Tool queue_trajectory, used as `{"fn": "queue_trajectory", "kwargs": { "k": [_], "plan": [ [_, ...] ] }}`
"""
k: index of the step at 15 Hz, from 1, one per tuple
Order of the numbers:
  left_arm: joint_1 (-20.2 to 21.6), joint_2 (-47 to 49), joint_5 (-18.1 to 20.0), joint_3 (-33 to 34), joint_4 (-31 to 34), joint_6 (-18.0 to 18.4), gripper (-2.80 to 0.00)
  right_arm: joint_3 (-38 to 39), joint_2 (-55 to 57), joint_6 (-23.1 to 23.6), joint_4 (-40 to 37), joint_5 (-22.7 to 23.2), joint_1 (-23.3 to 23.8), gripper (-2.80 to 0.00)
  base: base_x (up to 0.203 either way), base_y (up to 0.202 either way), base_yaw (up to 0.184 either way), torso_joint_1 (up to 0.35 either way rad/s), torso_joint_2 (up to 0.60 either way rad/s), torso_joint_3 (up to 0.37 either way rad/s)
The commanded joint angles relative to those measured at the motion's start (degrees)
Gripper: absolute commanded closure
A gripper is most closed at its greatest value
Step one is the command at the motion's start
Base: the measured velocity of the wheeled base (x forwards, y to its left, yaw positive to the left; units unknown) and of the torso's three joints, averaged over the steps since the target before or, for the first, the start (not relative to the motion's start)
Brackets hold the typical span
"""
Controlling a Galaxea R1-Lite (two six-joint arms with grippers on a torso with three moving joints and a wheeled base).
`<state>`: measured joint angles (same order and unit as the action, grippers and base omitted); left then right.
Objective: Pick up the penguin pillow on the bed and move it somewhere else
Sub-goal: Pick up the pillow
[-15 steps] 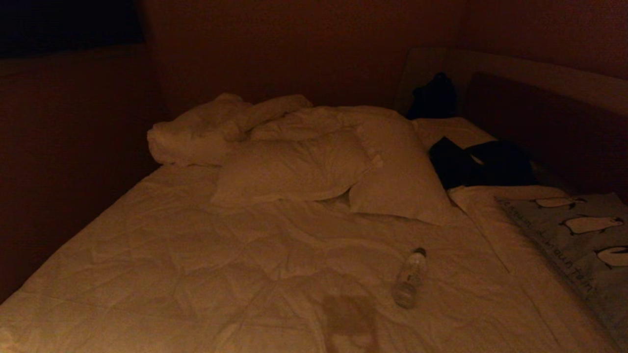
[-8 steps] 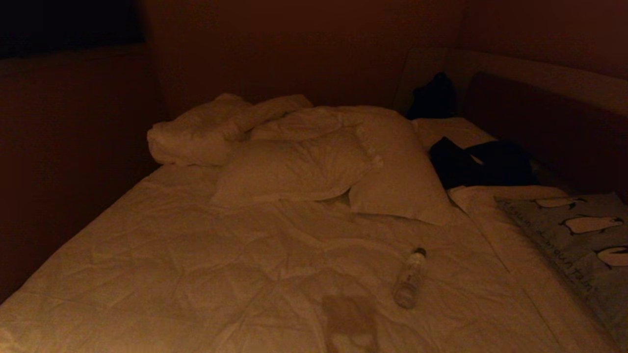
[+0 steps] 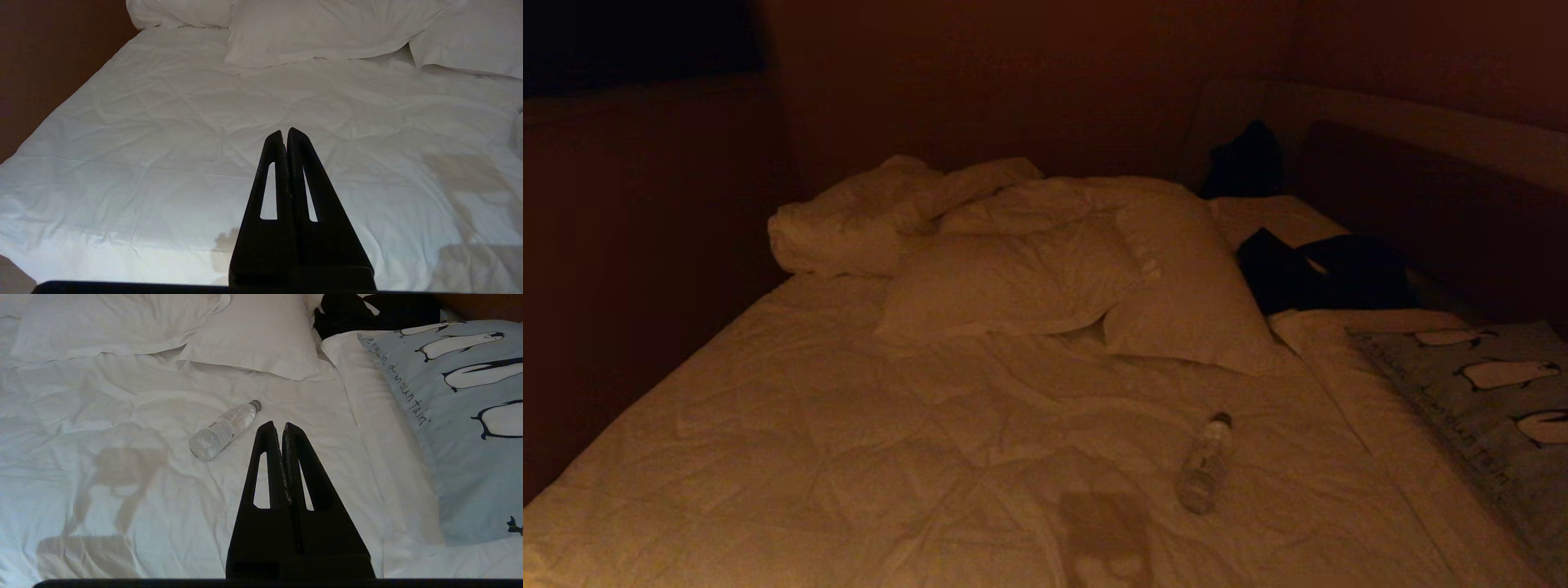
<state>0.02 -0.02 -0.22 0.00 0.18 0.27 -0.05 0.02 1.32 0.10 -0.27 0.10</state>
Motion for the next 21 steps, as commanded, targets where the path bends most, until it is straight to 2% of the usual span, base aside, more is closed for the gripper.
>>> {"fn": "queue_trajectory", "kwargs": {
  "k": [1, 13, 15, 16, 17, 21],
  "plan": [
    [0.0, 0.0, 0.0, 0.0, 0.0, 0.0, 0.0, 0.0, 0.1, 0.0, 0.1, 0.0, 0.0, 0.0, 0.0, 0.0, 0.0, 0.0, 0.0, 0.0],
    [0.0, 0.0, 0.0, 0.0, 0.0, 0.0, 0.0, 0.1, 0.1, 0.5, 0.2, -0.1, 0.0, 0.0, 0.0, 0.0, 0.0, 0.0, 0.0, 0.0],
    [0.0, 0.0, 0.0, 0.0, 0.0, 0.0, 0.0, -3.9, 0.4, 0.8, 1.0, 0.6, 0.0, 0.0, 0.0, 0.0, 0.0, 0.0, 0.0, 0.0],
    [0.1, 0.0, 0.0, 0.0, 0.0, 0.0, 0.0, -8.7, 1.5, 0.7, 0.5, 1.7, 0.0, 0.0, 0.0, 0.0, 0.0, 0.0, 0.0, 0.0],
    [0.1, 0.0, 0.0, 0.0, 0.0, 0.0, 0.0, -13.6, 4.7, 0.5, -0.2, 2.8, 0.0, 0.0, 0.0, 0.0, 0.0, 0.0, 0.0, 0.0],
    [0.0, 0.0, 0.0, 0.0, 0.0, 0.0, 0.0, -24.2, 22.9, 0.3, -0.8, 4.1, 0.1, 0.0, 0.0, 0.0, 0.0, 0.0, 0.0, 0.0]
  ]
}}
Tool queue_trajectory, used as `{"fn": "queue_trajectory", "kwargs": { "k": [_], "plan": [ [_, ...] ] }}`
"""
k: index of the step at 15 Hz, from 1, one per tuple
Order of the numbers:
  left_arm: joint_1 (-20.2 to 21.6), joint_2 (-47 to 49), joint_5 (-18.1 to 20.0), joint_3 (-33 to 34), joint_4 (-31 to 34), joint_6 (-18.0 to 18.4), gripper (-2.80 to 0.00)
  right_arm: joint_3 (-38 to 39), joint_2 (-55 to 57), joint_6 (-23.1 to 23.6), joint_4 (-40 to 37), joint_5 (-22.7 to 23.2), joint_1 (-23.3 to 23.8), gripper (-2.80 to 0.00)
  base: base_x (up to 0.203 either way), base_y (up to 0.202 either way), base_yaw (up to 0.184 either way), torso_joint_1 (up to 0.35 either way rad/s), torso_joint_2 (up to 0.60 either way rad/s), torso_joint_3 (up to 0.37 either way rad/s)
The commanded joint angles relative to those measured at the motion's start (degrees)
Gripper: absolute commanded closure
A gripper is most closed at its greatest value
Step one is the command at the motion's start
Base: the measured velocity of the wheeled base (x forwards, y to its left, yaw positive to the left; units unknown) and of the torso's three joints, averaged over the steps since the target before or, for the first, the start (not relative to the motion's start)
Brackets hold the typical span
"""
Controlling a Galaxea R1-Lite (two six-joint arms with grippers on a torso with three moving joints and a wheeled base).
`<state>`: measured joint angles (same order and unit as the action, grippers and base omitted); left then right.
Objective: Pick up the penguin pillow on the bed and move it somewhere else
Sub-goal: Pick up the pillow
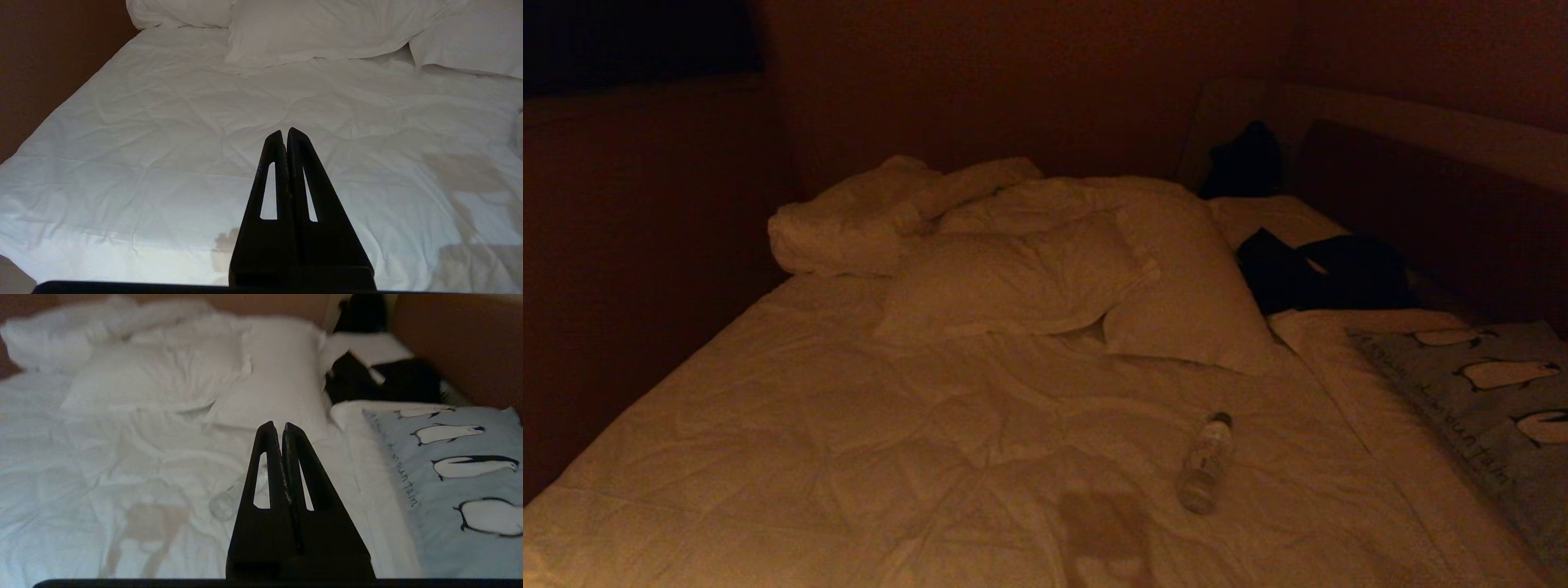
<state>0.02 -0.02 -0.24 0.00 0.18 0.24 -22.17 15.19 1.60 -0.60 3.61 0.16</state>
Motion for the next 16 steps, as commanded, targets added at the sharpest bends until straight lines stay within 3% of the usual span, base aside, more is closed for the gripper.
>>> {"fn": "queue_trajectory", "kwargs": {
  "k": [1, 6, 12, 16],
  "plan": [
    [0.0, 0.0, 0.0, 0.0, 0.0, 0.0, 0.0, -4.0, 13.0, 0.1, 0.0, 0.2, 0.0, 0.0, 0.0, 0.0, 0.0, 0.0, 0.0, 0.0],
    [0.0, 0.0, 0.0, 0.0, 0.0, 0.0, 0.0, -11.6, 36.9, 0.1, 3.4, -0.8, 1.2, 0.0, 0.0, 0.0, 0.0, 0.0, 0.0, 0.0],
    [0.1, -0.1, 0.0, 0.0, 0.0, 0.0, 0.0, -16.5, 68.9, 0.1, 26.9, -6.0, 7.8, 0.0, 0.0, 0.0, 0.0, 0.0, 0.0, 0.0],
    [0.1, 0.0, 0.0, 0.0, 0.0, 0.0, 0.0, -25.5, 83.9, -0.2, 34.4, -11.8, 14.4, 0.0, 0.0, 0.0, 0.0, 0.0, 0.0, 0.0]
  ]
}}
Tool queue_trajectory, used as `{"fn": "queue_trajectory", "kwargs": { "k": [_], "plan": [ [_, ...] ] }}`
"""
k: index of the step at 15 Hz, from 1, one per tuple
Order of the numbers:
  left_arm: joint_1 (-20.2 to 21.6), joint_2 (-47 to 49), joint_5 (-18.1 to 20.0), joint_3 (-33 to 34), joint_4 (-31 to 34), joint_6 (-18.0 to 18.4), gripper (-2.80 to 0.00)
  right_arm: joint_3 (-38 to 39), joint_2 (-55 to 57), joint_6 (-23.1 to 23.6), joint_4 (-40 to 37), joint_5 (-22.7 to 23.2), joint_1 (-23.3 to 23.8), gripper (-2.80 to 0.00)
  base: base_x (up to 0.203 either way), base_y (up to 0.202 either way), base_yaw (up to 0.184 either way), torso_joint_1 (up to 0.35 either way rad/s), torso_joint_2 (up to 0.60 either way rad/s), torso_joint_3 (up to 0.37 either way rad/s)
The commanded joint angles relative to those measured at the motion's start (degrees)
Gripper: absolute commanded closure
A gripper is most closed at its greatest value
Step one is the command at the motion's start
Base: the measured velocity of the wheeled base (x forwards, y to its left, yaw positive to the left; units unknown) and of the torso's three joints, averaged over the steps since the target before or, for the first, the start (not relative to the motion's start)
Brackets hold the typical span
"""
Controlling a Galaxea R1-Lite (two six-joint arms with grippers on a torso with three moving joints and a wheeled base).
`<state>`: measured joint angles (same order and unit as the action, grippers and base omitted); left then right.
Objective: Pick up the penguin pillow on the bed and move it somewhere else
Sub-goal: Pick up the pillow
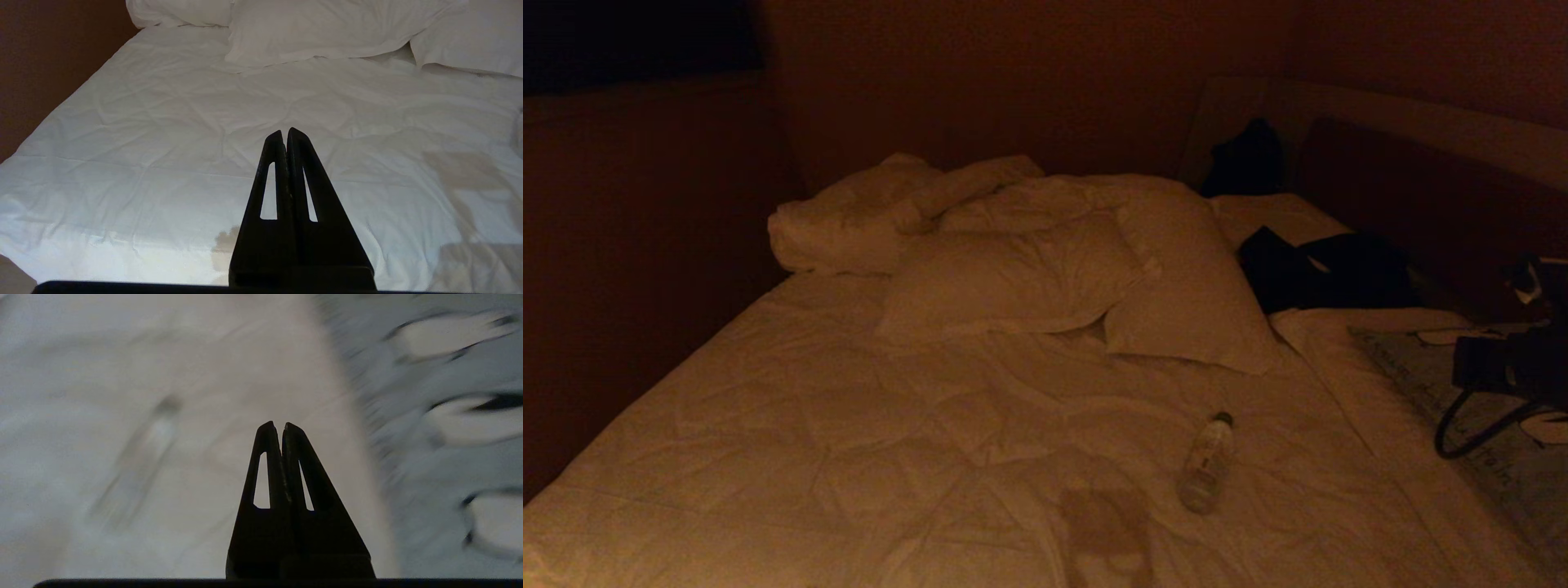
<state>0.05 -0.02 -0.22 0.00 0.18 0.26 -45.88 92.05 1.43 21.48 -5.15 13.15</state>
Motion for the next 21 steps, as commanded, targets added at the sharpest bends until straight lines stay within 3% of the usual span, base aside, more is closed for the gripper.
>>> {"fn": "queue_trajectory", "kwargs": {
  "k": [1, 4, 8, 11, 13, 14, 19, 21],
  "plan": [
    [0.0, 0.0, 0.0, 0.0, 0.0, 0.0, 0.0, -4.5, 8.9, 0.0, 12.1, -4.1, 4.0, 0.0, 0.0, 0.0, 0.0, 0.0, 0.0, 0.0],
    [0.0, 0.0, 0.0, 0.0, 0.0, 0.0, 0.0, -12.2, 13.7, -0.5, 6.3, -4.1, 9.3, 0.0, 0.0, 0.0, 0.0, 0.0, 0.0, 0.0],
    [0.0, 0.0, 0.0, 0.0, 0.0, 0.0, 0.0, -23.5, 21.7, -5.1, -3.0, -4.0, 14.4, 0.0, 0.0, 0.0, 0.0, 0.0, 0.0, 0.0],
    [0.0, 0.0, 0.0, 0.0, 0.0, 0.0, 0.0, -26.6, 25.4, -7.1, -7.1, -3.1, 17.9, 0.0, 0.0, 0.0, 0.0, 0.0, 0.0, 0.0],
    [0.0, 0.0, 0.0, 0.0, 0.0, 0.0, 0.0, -27.1, 26.3, -6.8, -7.5, 0.6, 20.7, 0.0, 0.0, 0.0, 0.0, 0.0, 0.0, 0.0],
    [0.0, -0.1, 0.0, 0.0, 0.0, 0.0, 0.0, -28.3, 27.1, -6.7, -9.2, 1.8, 22.1, -2.8, 0.0, 0.0, 0.0, 0.0, 0.0, 0.0],
    [0.0, -0.1, 0.0, 0.0, 0.0, 0.0, 0.0, -33.0, 29.8, -5.9, -13.0, 5.8, 29.2, -2.8, 0.0, 0.0, 0.0, 0.0, 0.0, 0.0],
    [0.0, 0.0, 0.0, 0.0, 0.0, 0.0, 0.0, -33.3, 29.5, -1.2, -13.0, 9.2, 32.5, -2.8, 0.0, 0.0, 0.0, 0.0, 0.0, 0.0]
  ]
}}
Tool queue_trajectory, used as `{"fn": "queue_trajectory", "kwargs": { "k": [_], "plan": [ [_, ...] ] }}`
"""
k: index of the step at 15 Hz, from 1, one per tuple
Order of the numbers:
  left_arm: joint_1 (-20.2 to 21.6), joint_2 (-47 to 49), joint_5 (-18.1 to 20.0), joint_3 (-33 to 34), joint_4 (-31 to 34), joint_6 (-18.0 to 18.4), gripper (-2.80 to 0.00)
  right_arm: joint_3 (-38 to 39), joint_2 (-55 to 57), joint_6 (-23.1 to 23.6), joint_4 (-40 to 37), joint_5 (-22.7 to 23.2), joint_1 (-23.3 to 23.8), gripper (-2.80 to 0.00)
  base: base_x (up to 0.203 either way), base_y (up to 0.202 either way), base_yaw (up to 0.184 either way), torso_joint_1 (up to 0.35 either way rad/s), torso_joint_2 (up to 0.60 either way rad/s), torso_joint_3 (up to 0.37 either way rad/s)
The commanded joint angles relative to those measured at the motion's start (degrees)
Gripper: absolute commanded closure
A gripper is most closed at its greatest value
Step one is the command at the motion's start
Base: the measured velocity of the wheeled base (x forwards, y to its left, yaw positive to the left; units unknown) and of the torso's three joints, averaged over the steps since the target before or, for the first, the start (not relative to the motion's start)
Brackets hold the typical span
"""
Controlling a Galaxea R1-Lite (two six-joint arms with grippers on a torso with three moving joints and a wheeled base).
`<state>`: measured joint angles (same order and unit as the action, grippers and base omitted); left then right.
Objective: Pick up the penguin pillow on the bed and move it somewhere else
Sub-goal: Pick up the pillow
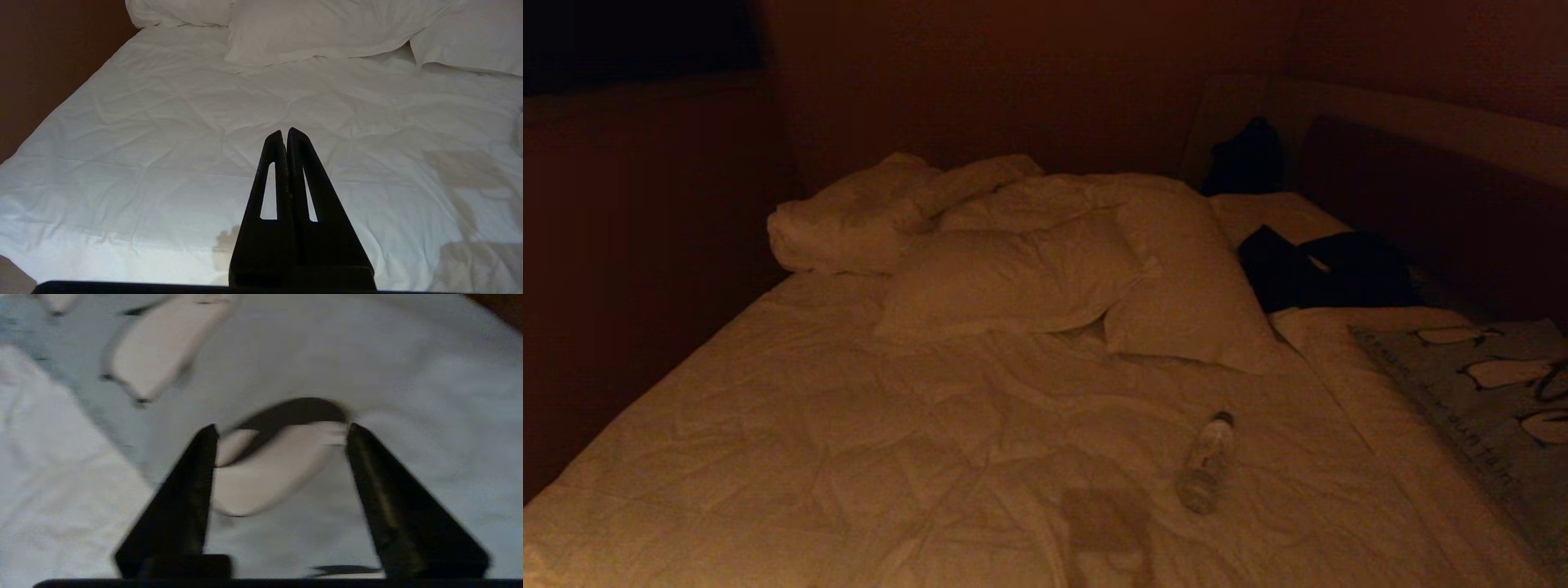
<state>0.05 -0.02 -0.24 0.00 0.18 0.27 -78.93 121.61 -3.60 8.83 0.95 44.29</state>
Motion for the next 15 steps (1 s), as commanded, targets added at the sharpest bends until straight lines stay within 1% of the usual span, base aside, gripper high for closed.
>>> {"fn": "queue_trajectory", "kwargs": {
  "k": [1, 2, 4, 6, 10, 15],
  "plan": [
    [0.0, 0.0, 0.0, 0.0, 0.0, 0.0, 0.0, -0.3, -0.1, 6.3, -0.2, 4.1, 3.0, -2.8, 0.0, 0.0, 0.0, 0.0, 0.0, 0.0],
    [0.0, 0.0, 0.0, 0.0, 0.0, 0.0, 0.0, -0.4, 0.0, 8.3, 0.1, 4.7, 4.4, -2.8, 0.0, 0.0, 0.0, 0.0, 0.0, 0.0],
    [0.0, 0.0, 0.0, 0.0, 0.0, 0.0, 0.0, -0.7, 0.1, 12.1, 0.3, 7.6, 6.7, -2.8, 0.0, 0.0, 0.0, 0.0, 0.0, 0.0],
    [0.0, -0.1, 0.0, 0.0, 0.0, 0.0, 0.0, -0.8, 0.8, 14.3, 0.3, 9.2, 7.8, -2.8, 0.0, 0.0, 0.0, 0.0, 0.0, 0.0],
    [0.0, -0.1, 0.0, 0.0, 0.0, 0.0, 0.0, -1.2, 4.6, 14.9, 0.5, 12.6, 8.5, -2.8, 0.0, 0.0, 0.0, 0.0, 0.0, 0.0],
    [0.0, 0.0, 0.0, 0.0, 0.0, 0.0, 0.0, -5.0, 13.4, 14.6, 0.3, 13.2, 8.5, -2.8, 0.0, 0.0, 0.0, 0.0, 0.0, 0.0]
  ]
}}
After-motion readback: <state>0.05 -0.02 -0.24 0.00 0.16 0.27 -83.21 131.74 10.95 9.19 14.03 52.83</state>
